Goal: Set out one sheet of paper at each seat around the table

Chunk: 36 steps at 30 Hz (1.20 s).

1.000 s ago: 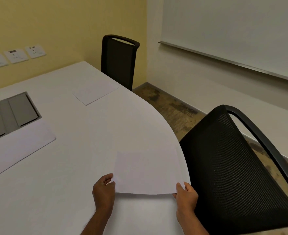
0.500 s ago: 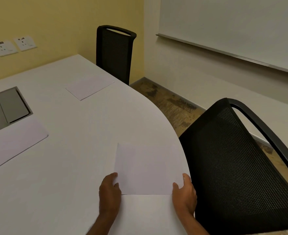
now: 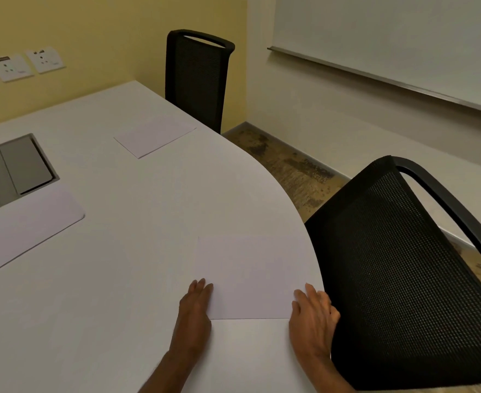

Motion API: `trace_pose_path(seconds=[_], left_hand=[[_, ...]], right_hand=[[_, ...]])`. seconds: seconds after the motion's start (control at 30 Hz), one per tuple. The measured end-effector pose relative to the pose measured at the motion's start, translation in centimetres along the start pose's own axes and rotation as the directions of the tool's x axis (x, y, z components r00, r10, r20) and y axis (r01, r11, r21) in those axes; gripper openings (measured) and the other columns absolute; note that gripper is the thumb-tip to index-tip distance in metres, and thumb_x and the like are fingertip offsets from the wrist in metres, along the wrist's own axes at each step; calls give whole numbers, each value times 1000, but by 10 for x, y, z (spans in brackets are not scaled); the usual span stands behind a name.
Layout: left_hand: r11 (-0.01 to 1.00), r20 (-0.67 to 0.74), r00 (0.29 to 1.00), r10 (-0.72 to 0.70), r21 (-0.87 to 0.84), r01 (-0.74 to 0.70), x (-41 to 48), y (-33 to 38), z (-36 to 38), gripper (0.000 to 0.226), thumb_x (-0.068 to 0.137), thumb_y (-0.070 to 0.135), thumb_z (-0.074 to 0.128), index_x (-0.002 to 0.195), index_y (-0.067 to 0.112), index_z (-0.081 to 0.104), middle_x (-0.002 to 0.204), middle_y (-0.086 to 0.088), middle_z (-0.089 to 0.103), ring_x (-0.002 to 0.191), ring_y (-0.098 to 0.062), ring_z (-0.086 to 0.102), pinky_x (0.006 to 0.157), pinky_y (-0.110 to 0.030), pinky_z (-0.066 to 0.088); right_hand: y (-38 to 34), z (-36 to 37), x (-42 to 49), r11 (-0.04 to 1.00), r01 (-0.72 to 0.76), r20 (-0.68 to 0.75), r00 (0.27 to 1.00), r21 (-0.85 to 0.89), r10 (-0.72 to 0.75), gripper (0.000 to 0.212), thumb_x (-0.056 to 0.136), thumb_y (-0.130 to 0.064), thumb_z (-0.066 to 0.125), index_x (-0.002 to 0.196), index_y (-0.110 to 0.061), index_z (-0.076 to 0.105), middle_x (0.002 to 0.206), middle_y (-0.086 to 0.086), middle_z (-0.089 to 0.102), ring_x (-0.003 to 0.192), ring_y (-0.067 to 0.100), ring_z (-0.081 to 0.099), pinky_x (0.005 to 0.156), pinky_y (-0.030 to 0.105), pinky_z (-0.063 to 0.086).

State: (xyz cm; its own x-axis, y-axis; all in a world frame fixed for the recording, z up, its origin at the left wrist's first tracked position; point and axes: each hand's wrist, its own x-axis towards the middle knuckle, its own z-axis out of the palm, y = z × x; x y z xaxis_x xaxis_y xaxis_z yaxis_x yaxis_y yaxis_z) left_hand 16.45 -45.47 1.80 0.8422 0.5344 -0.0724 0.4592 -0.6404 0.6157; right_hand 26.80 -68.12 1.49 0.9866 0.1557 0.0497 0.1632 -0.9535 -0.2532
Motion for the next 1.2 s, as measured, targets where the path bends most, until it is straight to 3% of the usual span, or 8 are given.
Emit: trace_pose_path(seconds=[0.17, 0.27, 0.37, 0.53, 0.77, 1.2], left_hand=[[997, 11, 998, 67, 35, -67, -3, -4, 0, 71, 89, -14, 27, 152, 20, 34, 162, 4, 23, 151, -14, 10, 117, -21, 2], [989, 25, 994, 111, 91, -113, -3, -3, -5, 52, 102, 22, 23, 153, 17, 28, 164, 0, 15, 151, -13, 1, 116, -15, -8], [977, 5, 989, 147, 156, -146, -3, -2, -14, 67, 97, 47, 13, 153, 13, 29, 163, -4, 17, 148, -7, -6, 116, -16, -12], [968, -81, 979, 186, 186, -168, -6, 22, -56, 66, 99, 52, 11, 156, 19, 13, 165, 4, -1, 146, 1, -22, 120, -25, -10], [951, -226, 942, 247, 242, -191, -10, 65, -132, 60, 104, 45, 25, 157, 17, 16, 166, 2, 5, 152, -9, -9, 122, -35, 1], [948, -509, 825, 247, 303, -97, -58, 113, -267, 59, 105, 40, 33, 157, 16, 16, 166, 0, 5, 153, -13, -7, 122, -39, 5]], right_hand=[[4, 4, -2, 997, 61, -68, 996, -37, -63, 23, 85, -11, 73, 108, -14, 75, 125, 10, 69, 116, 35, 60, 92, 52, 39], [2, 1, -4, 997, 68, -93, 993, -28, -71, 33, 92, -24, 50, 111, -13, 75, 129, 14, 68, 124, 40, 56, 97, 55, 36], [-7, -12, -3, 995, 95, -74, 993, 20, -93, 51, 95, -35, 33, 119, -10, 71, 136, 16, 63, 134, 42, 49, 107, 56, 31], [-28, -42, 10, 974, 193, -110, 977, 117, -180, 58, 100, -42, 29, 129, -6, 64, 147, 18, 53, 144, 37, 37, 118, 50, 14], [-74, -104, 31, 913, 346, -219, 929, 218, -299, 51, 102, -40, 40, 138, -8, 58, 158, 13, 39, 153, 26, 17, 125, 36, -7], [-163, -219, 25, 720, 632, -381, 765, 287, -519, 60, 102, -48, 36, 146, -9, 49, 165, 12, 24, 156, 24, 6, 126, 42, 1]])
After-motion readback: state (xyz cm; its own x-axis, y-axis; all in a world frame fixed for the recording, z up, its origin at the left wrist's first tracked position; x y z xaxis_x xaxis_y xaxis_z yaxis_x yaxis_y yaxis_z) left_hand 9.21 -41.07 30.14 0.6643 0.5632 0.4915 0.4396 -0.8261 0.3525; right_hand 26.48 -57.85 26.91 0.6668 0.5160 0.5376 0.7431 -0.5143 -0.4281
